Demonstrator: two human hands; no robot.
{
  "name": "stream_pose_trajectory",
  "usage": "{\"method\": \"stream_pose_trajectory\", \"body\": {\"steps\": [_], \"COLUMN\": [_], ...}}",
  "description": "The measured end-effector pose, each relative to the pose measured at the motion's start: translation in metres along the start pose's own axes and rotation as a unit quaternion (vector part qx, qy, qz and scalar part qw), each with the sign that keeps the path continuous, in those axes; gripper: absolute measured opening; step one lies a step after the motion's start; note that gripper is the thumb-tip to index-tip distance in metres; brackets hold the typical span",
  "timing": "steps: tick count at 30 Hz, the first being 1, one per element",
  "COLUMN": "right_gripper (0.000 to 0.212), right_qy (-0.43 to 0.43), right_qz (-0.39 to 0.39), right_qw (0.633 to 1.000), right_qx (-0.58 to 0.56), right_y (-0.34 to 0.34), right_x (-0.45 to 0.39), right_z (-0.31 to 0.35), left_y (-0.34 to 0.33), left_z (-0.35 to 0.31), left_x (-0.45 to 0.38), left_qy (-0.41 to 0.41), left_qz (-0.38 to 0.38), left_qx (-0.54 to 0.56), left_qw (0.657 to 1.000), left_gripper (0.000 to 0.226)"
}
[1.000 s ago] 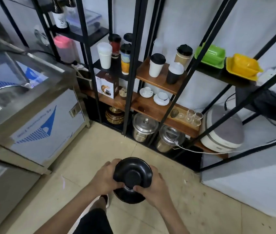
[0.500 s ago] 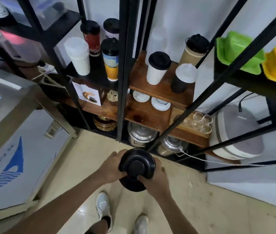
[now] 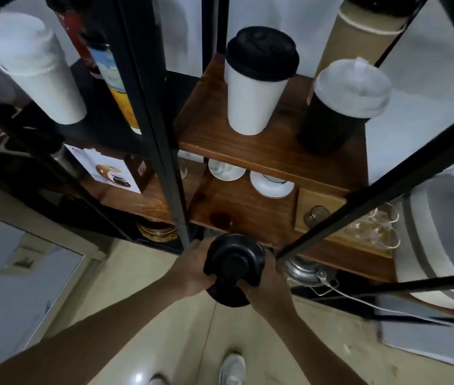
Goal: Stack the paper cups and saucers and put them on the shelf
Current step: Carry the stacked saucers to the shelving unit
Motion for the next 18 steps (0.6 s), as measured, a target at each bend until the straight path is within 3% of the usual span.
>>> {"method": "stream_pose_trajectory", "body": {"steps": [7,18], "right_gripper": [0.100,0.089], "right_qy": [-0.007,0.026], "right_qz": [-0.005,-0.045], "right_qw": [0.999,0.998], "right_qx": [0.052,0.024], "right_y": [0.001,-0.013], "right_x": [-0.078,-0.137], "right_z": [-0.011,-0.012], "left_y": [0.001,0.000], "left_z": [0.007,0.020], "left_x": [-0.080,-0.126], "left_qy": [0.033,0.072], "left_qz": [-0.057,-0.119], "left_qx": [-0.007,0.062], "left_qw": [0.998,0.988], "left_gripper": [0.093,0.098]}}
Point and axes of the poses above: each hand's wrist, its own x-axis away from the middle knuckle, its own y-axis out of the back of the hand, z = x × y, the point moved 3 cm from there along -x, towards the middle knuckle, and after that the axes turned 3 degrees about x, right-handed, at the moved point
